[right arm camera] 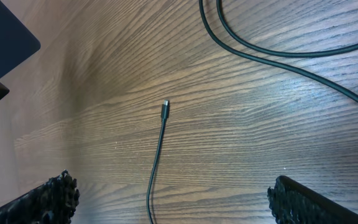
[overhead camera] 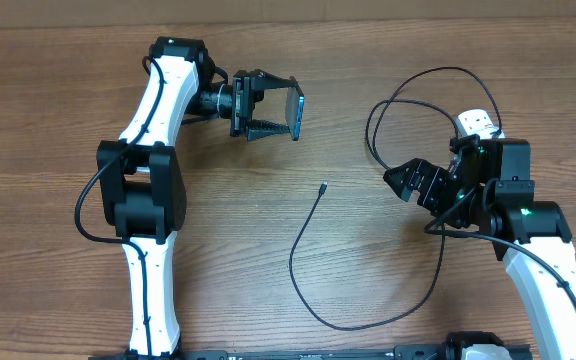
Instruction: Plug charger to phone and switch on socket
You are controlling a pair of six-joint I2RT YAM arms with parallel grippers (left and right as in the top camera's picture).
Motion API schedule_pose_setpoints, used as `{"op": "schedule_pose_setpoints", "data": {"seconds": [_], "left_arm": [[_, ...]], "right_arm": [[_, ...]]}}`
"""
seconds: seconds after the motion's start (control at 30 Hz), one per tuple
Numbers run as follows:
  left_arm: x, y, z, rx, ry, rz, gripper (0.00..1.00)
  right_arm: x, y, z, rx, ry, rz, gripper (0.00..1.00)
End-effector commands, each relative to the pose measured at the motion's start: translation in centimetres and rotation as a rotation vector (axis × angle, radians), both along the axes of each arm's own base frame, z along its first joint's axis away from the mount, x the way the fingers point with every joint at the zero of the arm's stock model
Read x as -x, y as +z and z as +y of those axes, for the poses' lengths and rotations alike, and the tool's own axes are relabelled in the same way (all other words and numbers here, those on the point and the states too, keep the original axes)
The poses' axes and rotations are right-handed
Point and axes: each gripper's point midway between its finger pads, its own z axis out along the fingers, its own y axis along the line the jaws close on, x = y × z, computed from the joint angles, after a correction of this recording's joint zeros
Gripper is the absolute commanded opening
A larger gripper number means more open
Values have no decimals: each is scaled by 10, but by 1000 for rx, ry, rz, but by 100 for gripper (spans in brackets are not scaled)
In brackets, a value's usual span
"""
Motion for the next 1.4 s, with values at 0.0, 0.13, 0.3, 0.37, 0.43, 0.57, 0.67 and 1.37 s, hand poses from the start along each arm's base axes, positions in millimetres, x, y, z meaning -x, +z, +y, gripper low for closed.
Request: {"op": "schedule_pose_setpoints", "data": {"seconds": [0.0, 0.13, 0.3, 0.37, 0.43, 0.57, 0.67, 1.37], "left_arm": [[-5, 16, 0, 52, 20, -49, 65], [-5, 16, 0, 52, 20, -50, 65], [-5, 16, 0, 52, 20, -50, 65], [-5, 16, 0, 52, 20, -50, 65], [-5, 16, 0, 52, 20, -49, 65], [-5, 16, 0, 52, 20, -50, 65], [-5, 16, 0, 52, 20, -50, 65], [-5, 16, 0, 52, 20, -49, 65]], "right_arm": [[-4, 10, 1, -2, 20, -34, 100], [-3, 9, 2, 2, 22, -29, 100], [-1, 10, 8, 13, 46, -35, 100], [-1, 11, 11, 23, 56, -39, 100], [-1, 13, 15, 23, 68, -42, 100], [0, 18, 18, 44, 78, -44, 100], [4, 21, 19, 117, 117, -49, 100], [-19, 132, 86, 263, 237, -173, 100]]}}
